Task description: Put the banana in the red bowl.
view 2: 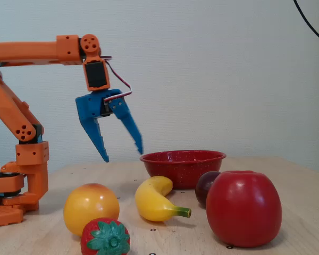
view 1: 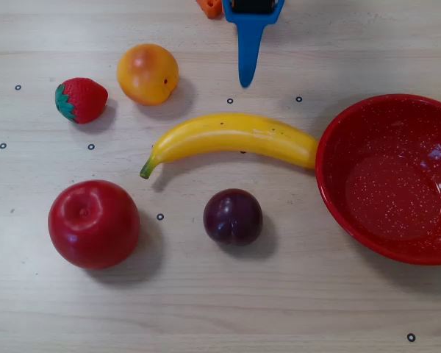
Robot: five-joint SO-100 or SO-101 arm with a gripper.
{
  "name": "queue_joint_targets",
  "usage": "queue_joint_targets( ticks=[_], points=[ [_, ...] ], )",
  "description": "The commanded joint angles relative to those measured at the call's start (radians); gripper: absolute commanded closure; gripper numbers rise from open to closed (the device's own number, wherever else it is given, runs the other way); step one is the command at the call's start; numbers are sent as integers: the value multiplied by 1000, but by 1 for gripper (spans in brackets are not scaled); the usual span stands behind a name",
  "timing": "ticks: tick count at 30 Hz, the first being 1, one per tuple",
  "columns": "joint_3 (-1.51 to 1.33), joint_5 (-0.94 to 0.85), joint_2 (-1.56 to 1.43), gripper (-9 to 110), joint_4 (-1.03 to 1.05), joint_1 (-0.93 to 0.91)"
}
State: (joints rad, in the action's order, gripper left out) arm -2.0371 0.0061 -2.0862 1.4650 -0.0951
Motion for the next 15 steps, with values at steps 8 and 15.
queue_joint_targets(
  ticks=[8,15],
  points=[
    [103,141,77,54,60,52],
    [109,173,184,44,54,86]
  ],
)
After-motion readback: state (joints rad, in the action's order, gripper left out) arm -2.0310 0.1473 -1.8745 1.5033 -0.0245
